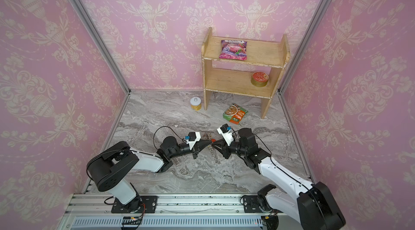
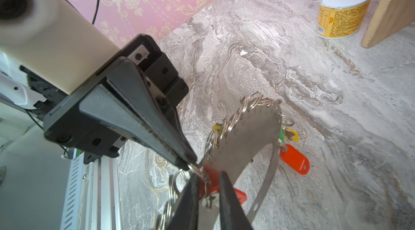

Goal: Put the keys on the keyring

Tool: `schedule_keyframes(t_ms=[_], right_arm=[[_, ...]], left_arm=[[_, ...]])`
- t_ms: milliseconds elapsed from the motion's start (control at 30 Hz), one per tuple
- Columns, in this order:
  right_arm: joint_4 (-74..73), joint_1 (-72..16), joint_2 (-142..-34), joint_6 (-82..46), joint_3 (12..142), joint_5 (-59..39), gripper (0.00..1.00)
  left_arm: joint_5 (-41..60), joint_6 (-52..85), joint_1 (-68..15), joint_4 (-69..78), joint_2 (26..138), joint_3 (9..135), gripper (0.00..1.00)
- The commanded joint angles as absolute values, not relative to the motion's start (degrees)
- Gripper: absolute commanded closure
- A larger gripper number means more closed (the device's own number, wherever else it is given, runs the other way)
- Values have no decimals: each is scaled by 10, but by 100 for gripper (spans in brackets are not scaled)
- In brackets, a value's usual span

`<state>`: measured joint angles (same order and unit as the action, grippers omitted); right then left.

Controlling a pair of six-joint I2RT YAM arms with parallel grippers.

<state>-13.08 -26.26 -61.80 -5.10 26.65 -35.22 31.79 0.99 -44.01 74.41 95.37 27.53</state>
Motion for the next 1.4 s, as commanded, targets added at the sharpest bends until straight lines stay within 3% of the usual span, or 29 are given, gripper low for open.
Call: schedule_keyframes(t_ms=[0,433,1033,1133,1367], right_arm=[[-134,-269,-628,-48,267,-363,86],[-136,-274,-621,-47,271,-360,100],[-122,-294,-622,-46,261,-310,100],[-117,-301,-628,-44,264,-296,100],[-73,-324,-636,-19,283,-260,100]], left_arm=[[338,16,-443,797,949,280,100],[337,18,-443,797,950,278,100],[324,35,-443,797,969,256,100],[313,36,-443,797,963,244,94],[284,46,-435,775,917,212,69]])
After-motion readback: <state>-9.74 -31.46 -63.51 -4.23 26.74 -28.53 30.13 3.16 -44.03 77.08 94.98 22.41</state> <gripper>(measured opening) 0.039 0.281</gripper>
